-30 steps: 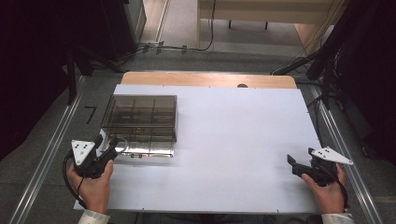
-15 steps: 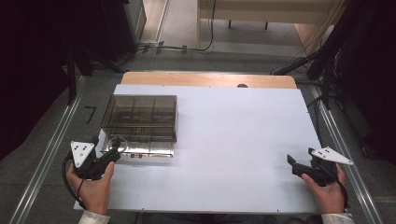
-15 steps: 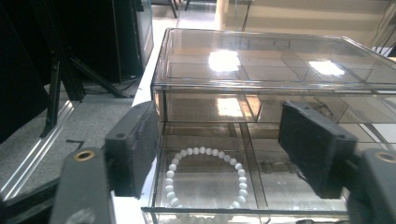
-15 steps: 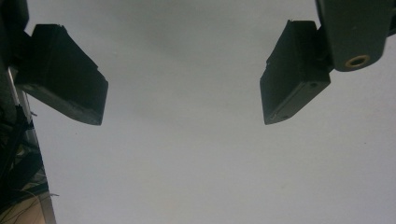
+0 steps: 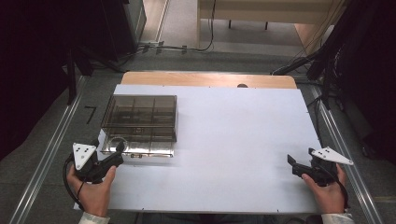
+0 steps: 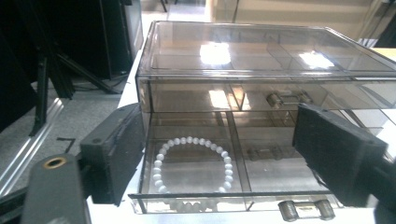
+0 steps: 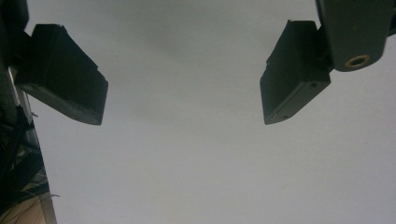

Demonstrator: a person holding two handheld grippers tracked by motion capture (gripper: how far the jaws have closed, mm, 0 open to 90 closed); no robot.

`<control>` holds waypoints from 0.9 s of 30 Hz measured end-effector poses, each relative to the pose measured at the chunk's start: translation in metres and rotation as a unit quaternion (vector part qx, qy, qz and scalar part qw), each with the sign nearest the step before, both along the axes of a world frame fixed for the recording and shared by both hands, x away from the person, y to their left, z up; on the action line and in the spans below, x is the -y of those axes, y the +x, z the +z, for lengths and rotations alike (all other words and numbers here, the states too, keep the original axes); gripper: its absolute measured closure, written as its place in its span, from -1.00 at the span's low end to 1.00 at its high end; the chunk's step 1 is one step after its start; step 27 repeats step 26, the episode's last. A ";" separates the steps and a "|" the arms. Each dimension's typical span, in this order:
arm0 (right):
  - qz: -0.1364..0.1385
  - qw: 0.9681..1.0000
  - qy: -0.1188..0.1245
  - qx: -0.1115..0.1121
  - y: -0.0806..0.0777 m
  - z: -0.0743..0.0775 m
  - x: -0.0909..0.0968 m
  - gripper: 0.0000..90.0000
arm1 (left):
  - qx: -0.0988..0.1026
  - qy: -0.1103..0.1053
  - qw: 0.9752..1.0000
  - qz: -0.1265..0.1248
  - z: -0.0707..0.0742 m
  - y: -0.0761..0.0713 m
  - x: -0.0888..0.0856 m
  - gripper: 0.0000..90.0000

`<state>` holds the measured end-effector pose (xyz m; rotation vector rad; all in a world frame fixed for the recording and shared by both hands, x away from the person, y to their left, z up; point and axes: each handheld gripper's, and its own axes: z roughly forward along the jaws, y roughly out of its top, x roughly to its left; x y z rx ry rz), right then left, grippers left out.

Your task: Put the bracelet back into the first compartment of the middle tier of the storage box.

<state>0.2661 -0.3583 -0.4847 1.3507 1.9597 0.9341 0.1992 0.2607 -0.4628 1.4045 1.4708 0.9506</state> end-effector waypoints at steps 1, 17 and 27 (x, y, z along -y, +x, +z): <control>0.000 1.000 0.000 0.000 0.000 0.000 0.000 -0.69 | 0.000 0.000 1.000 -0.002 0.000 0.000 0.000 -0.63; 0.000 1.000 0.001 0.000 0.000 0.000 0.001 -0.69 | -0.015 -0.004 0.999 -0.028 0.000 -0.009 0.003 -0.78; 0.000 1.000 0.002 -0.001 0.000 0.000 0.001 -0.70 | -0.018 -0.009 0.999 -0.034 0.001 -0.011 0.005 -0.90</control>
